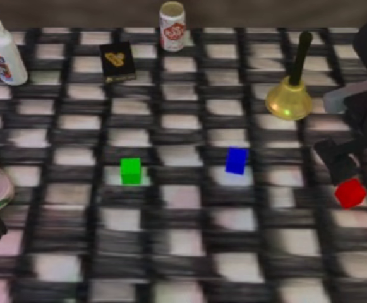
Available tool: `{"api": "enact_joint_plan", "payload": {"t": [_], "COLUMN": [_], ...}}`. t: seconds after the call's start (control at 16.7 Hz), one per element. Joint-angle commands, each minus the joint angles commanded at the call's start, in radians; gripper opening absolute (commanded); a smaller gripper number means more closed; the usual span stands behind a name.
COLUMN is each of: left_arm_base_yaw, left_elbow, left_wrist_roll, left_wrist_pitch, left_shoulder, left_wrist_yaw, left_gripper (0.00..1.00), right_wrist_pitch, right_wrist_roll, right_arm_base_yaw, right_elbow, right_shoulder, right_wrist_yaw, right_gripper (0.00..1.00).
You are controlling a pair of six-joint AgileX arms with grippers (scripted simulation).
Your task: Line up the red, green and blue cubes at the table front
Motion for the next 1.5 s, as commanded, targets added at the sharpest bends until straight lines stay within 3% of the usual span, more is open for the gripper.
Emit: {"api": "enact_joint_plan", "payload": {"t": [0.24,0.66,0.96,1.5], "left_arm_base_yaw": [0.0,0.0,0.0,0.0], "left_elbow": [0.0,0.0,0.0,0.0], "left_wrist_roll": [0.0,0.0,0.0,0.0], "left_wrist_pitch": [0.0,0.0,0.0,0.0], "left_shoulder": [0.0,0.0,0.0,0.0], "left_wrist_yaw": [0.0,0.0,0.0,0.0], "left_gripper": [1.0,1.0,1.0,1.0], "right_wrist_pitch": [0.041,0.311,0.33,0.33], "right_wrist_roll": [-0.001,0.004,0.004,0.004], "right_arm_base_yaw": [-0.002,0.001,0.002,0.002], "right_elbow": [-0.026,-0.16,-0.171,-0.171], "right_shoulder": [0.017,0.147,0.159,0.159], "right_wrist_yaw": [0.0,0.001,0.001,0.001], "right_gripper": [1.0,1.0,1.0,0.32]}}
